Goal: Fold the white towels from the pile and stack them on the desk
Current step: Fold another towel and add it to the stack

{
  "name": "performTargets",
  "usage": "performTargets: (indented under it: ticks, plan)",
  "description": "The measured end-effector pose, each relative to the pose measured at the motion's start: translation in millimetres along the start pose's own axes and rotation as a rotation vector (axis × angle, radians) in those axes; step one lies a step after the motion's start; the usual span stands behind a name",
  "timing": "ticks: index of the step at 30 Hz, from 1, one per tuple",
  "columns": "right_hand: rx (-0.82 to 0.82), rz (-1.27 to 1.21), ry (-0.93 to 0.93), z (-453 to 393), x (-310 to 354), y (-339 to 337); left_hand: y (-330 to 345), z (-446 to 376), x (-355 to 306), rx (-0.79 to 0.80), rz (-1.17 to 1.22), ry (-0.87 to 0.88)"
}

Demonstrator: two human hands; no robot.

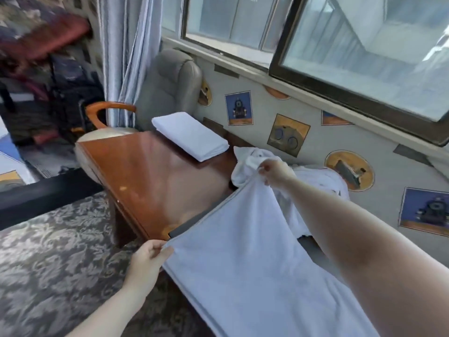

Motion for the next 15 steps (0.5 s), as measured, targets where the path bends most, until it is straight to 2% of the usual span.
performTargets:
  ticks: [3,7,10,15]
  plan:
    - [0.041,0.099,-0.009,-29.9,31.2,31.7,-30.9,-33.5,-2.7,0.027,-0.204,0.029]
    - [0.054,0.145,0.018,-64.6,59.5,62.6,-60.1,-71.4,-3.3,0.001,-0.278,-0.013]
    - [-0.016,0.074,0.054,-91.0,72.8,75.0,-74.7,-102.3,-9.2,0.003,-0.288,-0.042]
    - [-0.042,-0.063,0.140,-134.2,79.2,108.8,-93.9,-156.6,-12.5,0.075,-0.295,-0.138]
Point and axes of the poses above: each hand's wrist, its own z-axis away from the middle knuckle, its own y-axis out of the palm, x = y × z, the point moved 8 cm from there along -z, towards the middle knuckle, and after that the axes turned 2 degrees about x, right-handed, at the moved point
